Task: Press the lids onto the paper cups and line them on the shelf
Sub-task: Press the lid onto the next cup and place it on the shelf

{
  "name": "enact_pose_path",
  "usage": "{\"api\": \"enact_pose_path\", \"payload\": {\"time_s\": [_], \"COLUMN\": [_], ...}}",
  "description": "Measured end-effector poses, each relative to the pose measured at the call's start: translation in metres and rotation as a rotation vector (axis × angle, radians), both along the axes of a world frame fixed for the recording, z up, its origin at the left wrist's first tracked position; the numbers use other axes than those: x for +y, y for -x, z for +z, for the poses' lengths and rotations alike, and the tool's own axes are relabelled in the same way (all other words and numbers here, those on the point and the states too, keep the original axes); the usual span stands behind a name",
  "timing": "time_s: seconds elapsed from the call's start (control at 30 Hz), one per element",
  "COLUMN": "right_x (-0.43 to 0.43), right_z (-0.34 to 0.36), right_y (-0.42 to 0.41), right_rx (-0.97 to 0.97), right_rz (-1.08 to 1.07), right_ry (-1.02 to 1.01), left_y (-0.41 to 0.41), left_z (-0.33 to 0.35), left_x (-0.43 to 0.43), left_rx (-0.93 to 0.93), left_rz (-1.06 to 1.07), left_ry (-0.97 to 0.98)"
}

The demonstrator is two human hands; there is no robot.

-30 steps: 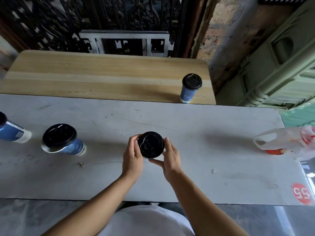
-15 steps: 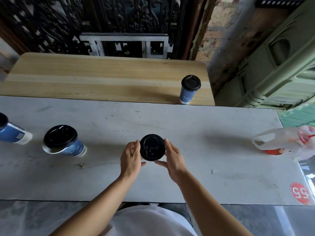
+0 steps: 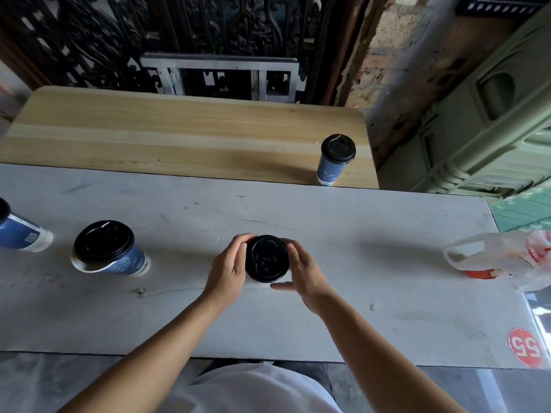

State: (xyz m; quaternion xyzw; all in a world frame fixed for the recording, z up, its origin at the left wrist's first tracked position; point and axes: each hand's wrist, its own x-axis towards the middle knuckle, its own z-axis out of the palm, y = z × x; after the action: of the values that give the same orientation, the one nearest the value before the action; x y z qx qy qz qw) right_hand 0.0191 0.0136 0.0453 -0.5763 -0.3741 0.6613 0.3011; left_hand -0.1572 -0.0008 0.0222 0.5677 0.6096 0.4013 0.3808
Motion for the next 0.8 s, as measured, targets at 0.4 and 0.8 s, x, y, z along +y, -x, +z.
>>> {"api": "enact_pose_path", "payload": {"time_s": [0.4,0.8], "right_x": [0.0,-0.017], "right_z": [0.002,-0.016], "right_y": [0.005,0.008], "right_rx": [0.162,-0.071], "right_rz": [-0.09,0.299], "right_ry": [0.125,0.006], "left_y": [-0.001,-0.001], "left_z": [0.002,-0.008], "left_x": [0.001,-0.008], "left_rx": [-0.157,-0.635], "left_rz": [-0.027,0.362], "left_ry": [0.081,0.563]}}
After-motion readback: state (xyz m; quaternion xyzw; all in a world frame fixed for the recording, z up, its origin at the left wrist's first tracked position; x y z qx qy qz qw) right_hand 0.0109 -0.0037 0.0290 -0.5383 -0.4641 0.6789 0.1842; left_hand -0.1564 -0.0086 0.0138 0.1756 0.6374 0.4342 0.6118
